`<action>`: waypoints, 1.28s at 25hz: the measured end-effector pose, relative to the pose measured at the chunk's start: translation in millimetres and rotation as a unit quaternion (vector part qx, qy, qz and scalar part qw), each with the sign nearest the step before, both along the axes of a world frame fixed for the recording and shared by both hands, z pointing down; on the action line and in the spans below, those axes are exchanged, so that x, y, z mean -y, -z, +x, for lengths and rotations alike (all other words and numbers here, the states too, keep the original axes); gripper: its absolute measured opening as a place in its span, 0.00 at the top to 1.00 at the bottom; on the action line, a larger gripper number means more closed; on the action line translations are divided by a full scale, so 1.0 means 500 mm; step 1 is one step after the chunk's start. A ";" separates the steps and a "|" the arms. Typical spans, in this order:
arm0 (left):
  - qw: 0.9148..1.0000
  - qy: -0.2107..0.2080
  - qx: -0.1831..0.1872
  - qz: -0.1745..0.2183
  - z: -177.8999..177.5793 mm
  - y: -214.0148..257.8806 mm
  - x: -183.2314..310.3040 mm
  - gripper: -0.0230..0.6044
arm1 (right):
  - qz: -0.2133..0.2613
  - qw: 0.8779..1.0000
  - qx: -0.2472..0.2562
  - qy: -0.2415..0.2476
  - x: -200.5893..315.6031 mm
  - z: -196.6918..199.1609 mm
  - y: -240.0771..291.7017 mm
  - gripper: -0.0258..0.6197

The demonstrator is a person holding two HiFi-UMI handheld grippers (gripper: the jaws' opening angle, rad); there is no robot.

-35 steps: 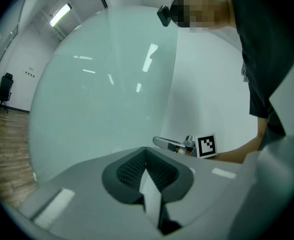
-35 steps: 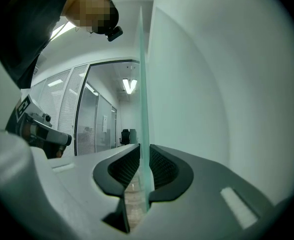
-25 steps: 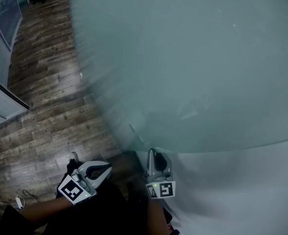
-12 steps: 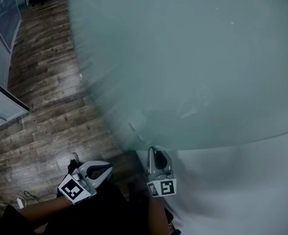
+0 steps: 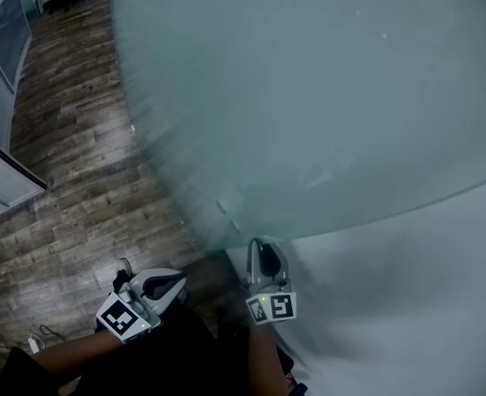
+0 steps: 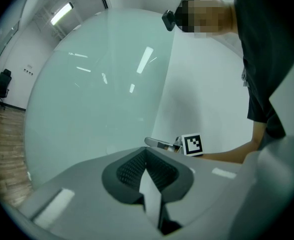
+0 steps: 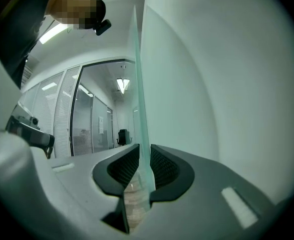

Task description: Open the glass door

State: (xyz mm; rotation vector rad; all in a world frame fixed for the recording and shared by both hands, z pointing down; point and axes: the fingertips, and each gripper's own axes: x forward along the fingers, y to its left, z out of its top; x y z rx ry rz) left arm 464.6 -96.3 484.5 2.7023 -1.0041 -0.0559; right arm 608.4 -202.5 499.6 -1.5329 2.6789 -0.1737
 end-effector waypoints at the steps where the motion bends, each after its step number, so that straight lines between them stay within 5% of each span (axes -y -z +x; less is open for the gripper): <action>1: 1.000 0.001 -0.001 0.001 -0.002 0.004 -0.002 0.96 | -0.004 1.000 0.006 -0.004 -0.004 0.002 0.000 0.85; 5: 1.000 0.001 -0.023 0.013 -0.006 0.017 0.003 0.96 | -0.005 1.000 0.011 -0.007 -0.030 0.000 0.001 0.79; 15: 0.997 -0.043 -0.052 0.030 0.032 0.033 -0.019 0.96 | 0.032 0.998 -0.039 -0.027 -0.153 -0.031 0.048 0.96; 20: 0.995 -0.064 -0.067 0.045 0.049 0.034 -0.016 0.96 | 0.047 0.997 -0.048 -0.032 -0.206 -0.061 0.077 0.96; 23: 0.993 -0.084 -0.060 0.056 0.069 0.051 -0.019 0.96 | 0.055 0.996 -0.059 -0.036 -0.218 -0.074 0.106 0.96; 27: 0.987 -0.097 -0.040 0.123 0.094 0.086 -0.048 0.96 | 0.060 0.996 -0.056 -0.042 -0.237 -0.079 0.121 0.96; 32: 0.989 -0.095 -0.041 0.105 0.092 0.090 -0.055 0.96 | 0.049 0.996 -0.050 -0.058 -0.259 -0.076 0.119 0.96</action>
